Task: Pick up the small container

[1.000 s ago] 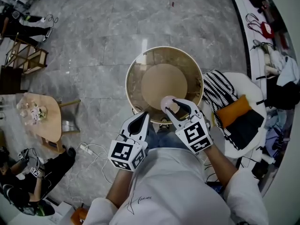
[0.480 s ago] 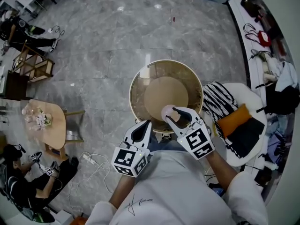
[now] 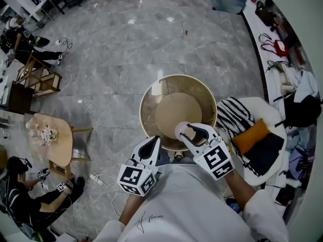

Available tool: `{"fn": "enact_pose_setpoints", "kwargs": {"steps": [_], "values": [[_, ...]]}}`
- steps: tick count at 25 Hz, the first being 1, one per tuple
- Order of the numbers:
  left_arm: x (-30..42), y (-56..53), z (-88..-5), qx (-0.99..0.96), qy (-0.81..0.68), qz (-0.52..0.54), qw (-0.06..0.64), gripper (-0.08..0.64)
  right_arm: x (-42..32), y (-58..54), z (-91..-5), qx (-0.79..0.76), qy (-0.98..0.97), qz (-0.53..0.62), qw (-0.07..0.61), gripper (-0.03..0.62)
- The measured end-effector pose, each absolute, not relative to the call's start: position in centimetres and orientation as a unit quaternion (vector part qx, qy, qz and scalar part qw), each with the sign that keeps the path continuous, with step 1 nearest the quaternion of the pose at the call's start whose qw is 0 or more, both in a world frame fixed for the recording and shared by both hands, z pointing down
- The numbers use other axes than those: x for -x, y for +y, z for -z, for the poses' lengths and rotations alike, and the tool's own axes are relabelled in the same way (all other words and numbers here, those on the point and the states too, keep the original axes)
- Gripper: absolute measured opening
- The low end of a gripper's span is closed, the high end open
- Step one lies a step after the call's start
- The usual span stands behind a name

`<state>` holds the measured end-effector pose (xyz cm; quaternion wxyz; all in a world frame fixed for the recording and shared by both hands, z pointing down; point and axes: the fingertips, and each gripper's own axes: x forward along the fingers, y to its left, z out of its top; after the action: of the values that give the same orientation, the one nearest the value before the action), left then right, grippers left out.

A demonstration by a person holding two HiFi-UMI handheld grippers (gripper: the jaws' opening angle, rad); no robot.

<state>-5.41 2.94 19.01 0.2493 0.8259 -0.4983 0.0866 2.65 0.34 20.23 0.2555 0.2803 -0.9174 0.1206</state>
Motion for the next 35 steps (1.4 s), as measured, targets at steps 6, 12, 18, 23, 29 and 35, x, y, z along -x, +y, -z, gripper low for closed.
{"fn": "enact_pose_setpoints", "kwargs": {"steps": [6, 12, 18, 23, 29, 35], "values": [[4.5, 3.5, -17.7, -0.833, -0.495, -0.078, 0.236, 0.017, -3.6, 1.6, -18.9, -0.282, -0.918, -0.109, 0.256, 0.147], [3.9, 4.2, -17.1, -0.835, -0.493, -0.077, 0.232, 0.017, -4.3, 2.3, -17.8, -0.287, -0.919, -0.105, 0.249, 0.147], [3.2, 4.8, -16.8, -0.839, -0.488, -0.077, 0.227, 0.017, -5.0, 2.9, -17.5, -0.293, -0.918, -0.11, 0.243, 0.147], [3.0, 5.2, -16.8, -0.839, -0.488, -0.075, 0.228, 0.017, -5.0, 3.4, -17.7, -0.292, -0.918, -0.113, 0.244, 0.147], [3.2, 5.8, -16.8, -0.839, -0.489, -0.072, 0.228, 0.017, -4.7, 4.0, -17.7, -0.289, -0.918, -0.112, 0.246, 0.147], [3.2, 6.5, -17.0, -0.837, -0.491, -0.073, 0.23, 0.017, -4.8, 4.5, -17.9, -0.29, -0.918, -0.113, 0.246, 0.147]]}}
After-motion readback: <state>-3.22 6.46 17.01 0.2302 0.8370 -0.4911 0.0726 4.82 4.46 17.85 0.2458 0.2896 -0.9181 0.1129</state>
